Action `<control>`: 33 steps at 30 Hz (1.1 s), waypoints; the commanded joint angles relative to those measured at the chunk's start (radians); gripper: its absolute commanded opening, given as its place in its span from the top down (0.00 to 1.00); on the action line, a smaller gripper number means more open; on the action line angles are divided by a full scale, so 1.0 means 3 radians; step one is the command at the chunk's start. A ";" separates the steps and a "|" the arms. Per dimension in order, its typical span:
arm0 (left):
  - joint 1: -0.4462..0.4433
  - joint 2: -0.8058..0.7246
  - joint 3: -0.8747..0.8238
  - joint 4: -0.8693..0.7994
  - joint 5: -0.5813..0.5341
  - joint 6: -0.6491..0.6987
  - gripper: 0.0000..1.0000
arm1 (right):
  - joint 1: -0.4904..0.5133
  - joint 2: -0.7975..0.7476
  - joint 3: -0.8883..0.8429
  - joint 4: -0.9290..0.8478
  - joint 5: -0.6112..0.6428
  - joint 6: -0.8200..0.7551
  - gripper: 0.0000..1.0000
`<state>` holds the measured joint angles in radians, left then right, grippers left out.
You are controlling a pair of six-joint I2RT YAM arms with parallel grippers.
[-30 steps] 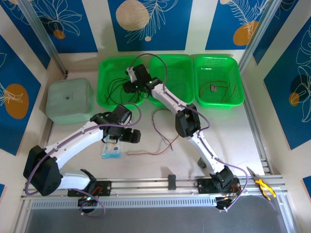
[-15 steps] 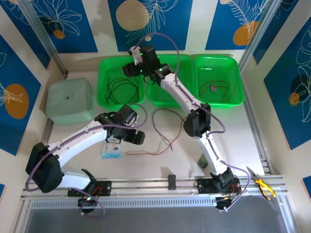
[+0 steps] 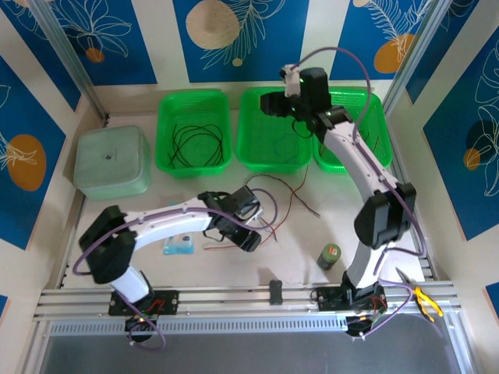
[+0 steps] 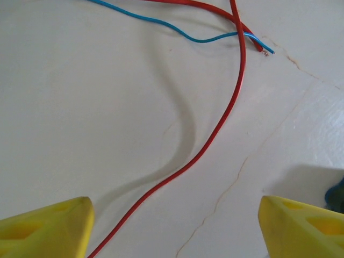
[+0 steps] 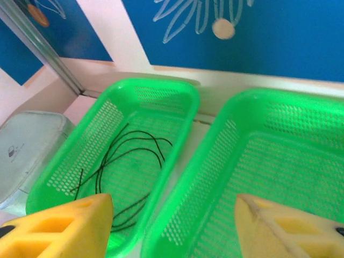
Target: Untangle the cables
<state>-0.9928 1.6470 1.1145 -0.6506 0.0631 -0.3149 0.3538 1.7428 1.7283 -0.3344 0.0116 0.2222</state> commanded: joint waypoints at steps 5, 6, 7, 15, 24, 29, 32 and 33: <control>-0.0147 0.0616 0.0556 -0.0059 0.0215 -0.0098 0.29 | -0.0066 -0.0731 -0.0834 0.0354 0.0084 0.0070 0.39; -0.0161 0.0693 0.0624 -0.0088 0.0236 -0.0094 0.31 | -0.0094 -0.0828 -0.0923 0.0362 0.0100 0.0075 0.39; -0.0164 0.0761 0.0686 -0.0116 0.0245 -0.0093 0.33 | -0.0119 -0.0925 -0.1012 0.0382 0.0117 0.0076 0.39; -0.0188 0.1067 0.0907 -0.0243 0.0309 -0.0070 0.59 | -0.0483 -0.1609 -0.1530 0.0554 0.0125 0.0227 0.39; -0.0188 0.1187 0.0967 -0.0183 0.0371 -0.0075 0.79 | -0.0617 -0.1925 -0.1680 0.0366 0.0027 0.0201 0.39; -0.0188 0.1198 0.0935 -0.0151 0.0362 -0.0075 0.89 | -0.0766 -0.2172 -0.1877 0.0266 -0.0038 0.0201 0.39; -0.0186 0.1168 0.0913 -0.0146 0.0342 -0.0067 1.00 | -0.0873 -0.2303 -0.1950 0.0148 -0.0069 0.0152 0.39; -0.0188 0.1156 0.0916 -0.0157 0.0331 -0.0066 1.00 | -0.0906 -0.2347 -0.1969 0.0105 -0.0079 0.0139 0.39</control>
<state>-1.0393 1.9972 1.3777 -0.6903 0.1570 -0.3378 0.1032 1.0817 1.1507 -0.2626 0.0158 0.2737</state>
